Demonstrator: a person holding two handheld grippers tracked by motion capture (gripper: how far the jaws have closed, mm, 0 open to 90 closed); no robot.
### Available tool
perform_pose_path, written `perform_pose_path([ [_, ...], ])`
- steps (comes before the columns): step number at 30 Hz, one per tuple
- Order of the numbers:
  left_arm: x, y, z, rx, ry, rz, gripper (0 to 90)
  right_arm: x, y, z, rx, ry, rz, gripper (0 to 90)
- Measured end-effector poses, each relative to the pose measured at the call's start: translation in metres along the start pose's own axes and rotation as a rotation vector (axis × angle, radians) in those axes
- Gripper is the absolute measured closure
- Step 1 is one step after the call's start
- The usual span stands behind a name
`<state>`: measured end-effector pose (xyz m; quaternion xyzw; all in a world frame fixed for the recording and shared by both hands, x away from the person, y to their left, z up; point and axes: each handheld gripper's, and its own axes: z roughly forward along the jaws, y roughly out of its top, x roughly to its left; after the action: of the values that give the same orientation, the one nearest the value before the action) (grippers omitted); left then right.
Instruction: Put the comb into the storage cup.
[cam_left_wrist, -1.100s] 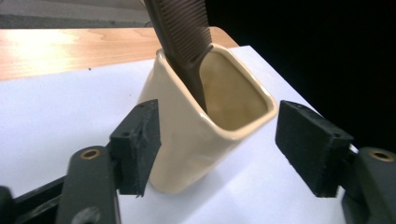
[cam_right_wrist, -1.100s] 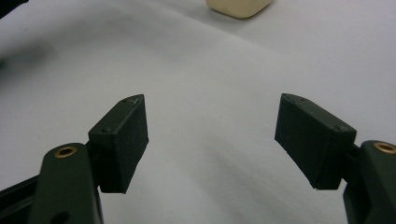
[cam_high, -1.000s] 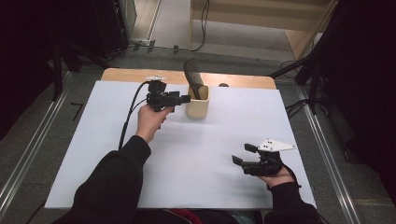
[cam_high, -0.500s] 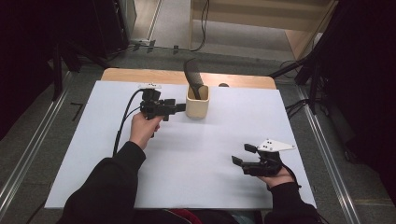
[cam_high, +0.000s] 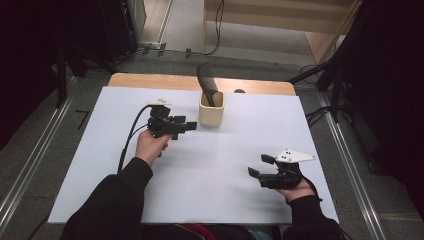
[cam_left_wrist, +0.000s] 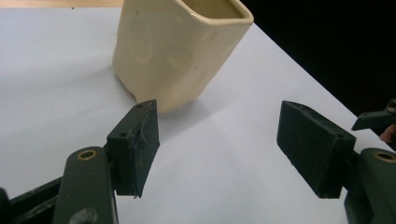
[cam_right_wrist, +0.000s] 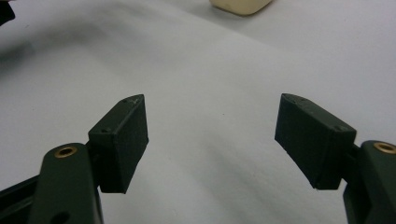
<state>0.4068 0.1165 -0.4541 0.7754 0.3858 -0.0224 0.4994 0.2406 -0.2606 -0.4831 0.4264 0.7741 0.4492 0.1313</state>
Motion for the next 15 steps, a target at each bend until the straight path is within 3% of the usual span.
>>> perform_pose_path([
  [10, -0.004, -0.008, -0.010, 0.032, -0.017, 0.013, 30.4, 0.000, 0.000, 0.000, 0.003, -0.004, -0.002, 23.9],
  [15, -0.009, -0.011, -0.017, 0.038, -0.015, 0.044, 30.4, 0.000, 0.000, 0.000, 0.004, -0.015, -0.002, 23.8],
])
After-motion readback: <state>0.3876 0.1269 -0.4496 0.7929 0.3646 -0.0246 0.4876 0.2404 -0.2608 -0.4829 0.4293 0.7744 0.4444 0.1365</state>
